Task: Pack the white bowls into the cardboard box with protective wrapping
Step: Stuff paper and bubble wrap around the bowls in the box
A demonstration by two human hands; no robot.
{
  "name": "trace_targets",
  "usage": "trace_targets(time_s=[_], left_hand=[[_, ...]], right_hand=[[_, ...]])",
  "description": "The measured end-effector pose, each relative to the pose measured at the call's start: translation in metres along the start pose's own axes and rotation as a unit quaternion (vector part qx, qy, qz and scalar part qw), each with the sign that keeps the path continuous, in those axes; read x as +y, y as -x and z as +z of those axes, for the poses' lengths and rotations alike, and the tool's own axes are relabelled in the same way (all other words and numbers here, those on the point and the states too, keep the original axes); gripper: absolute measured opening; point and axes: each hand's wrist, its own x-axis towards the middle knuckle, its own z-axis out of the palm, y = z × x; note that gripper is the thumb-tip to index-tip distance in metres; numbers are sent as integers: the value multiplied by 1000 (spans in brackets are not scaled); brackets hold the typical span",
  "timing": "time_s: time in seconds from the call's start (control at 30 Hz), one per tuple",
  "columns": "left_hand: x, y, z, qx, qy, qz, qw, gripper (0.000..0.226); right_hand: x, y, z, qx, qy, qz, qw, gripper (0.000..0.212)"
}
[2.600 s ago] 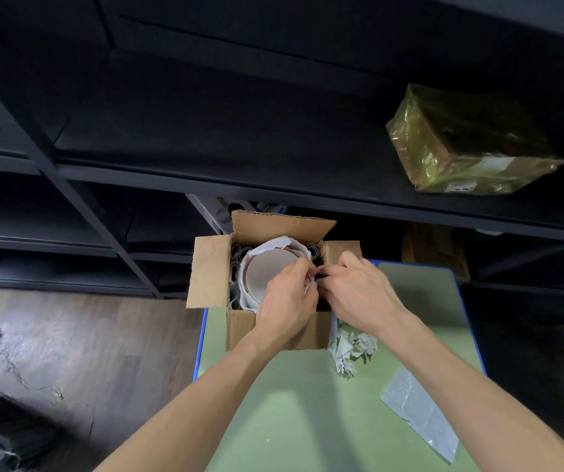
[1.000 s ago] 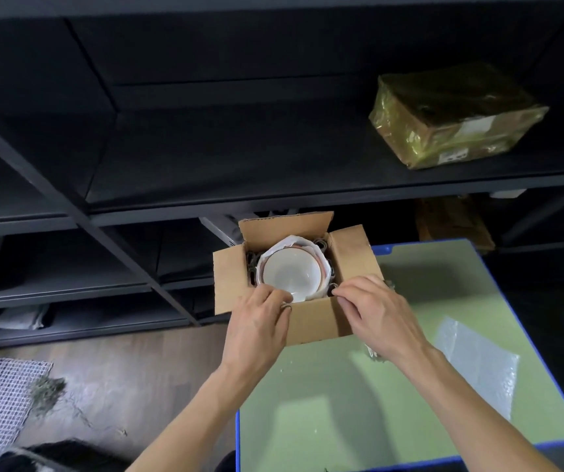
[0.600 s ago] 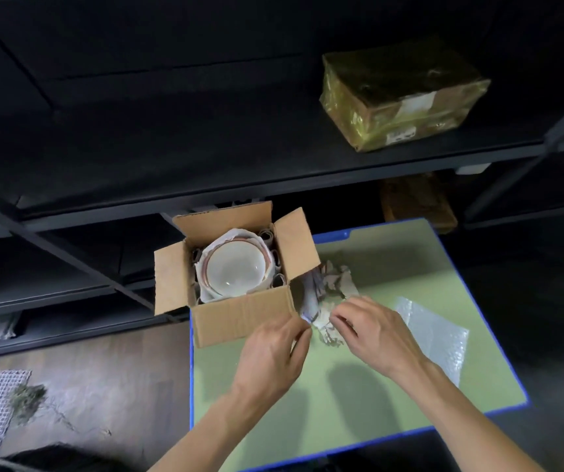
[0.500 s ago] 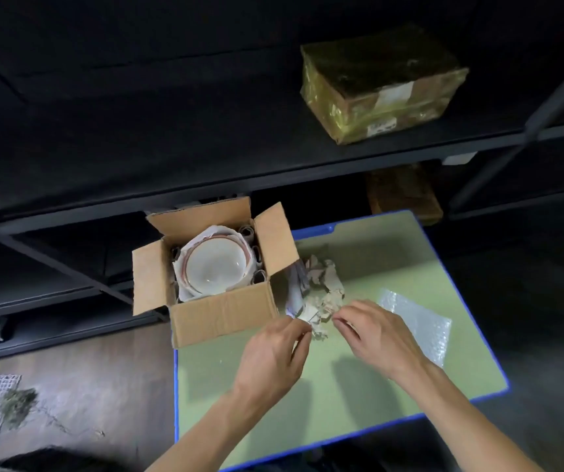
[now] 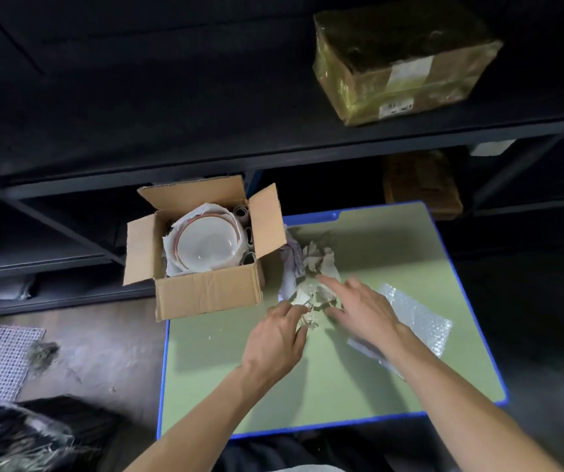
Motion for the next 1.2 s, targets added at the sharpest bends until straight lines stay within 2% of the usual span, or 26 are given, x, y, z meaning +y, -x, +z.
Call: trace_targets(time_s=[0.1,0.23,0.3,0.5,0.67,0.73,0.8,0.9,1.1,1.2], left_hand=[[-2,5,1,9,8,-26,1000,36],[-6,10,3,14,17,-51,998,38],[-6,11,3,17,22,-52,998,39],[4,2,2,8,52,-15,999,46],[24,-2,-14,-5,129,6,992,78],[29,-2,-24,-10,150,25,988,84],[29,-4,-33,-7,157,51,986,81],[29,-4,-46,18,177,66,982,61],[27,3,-77,103,265,10,959,35],[22,2,-96,122,305,-8,944,27]], right_hand=[[-4,-22,9,-13,43,13,999,57],[-4,-23,21,23,47,6,999,30],[-3,-15,21,28,32,2,999,24],[-6,15,-9,44,-54,10,998,24],[-14,43,-42,29,-159,-28,987,41],[-18,50,-50,19,-178,-38,983,47],[-22,53,-55,18,-182,-49,982,43],[-29,50,-60,45,-184,-72,979,36],[-62,40,-69,92,-168,-133,972,49],[-84,31,-75,121,-212,-132,961,51]])
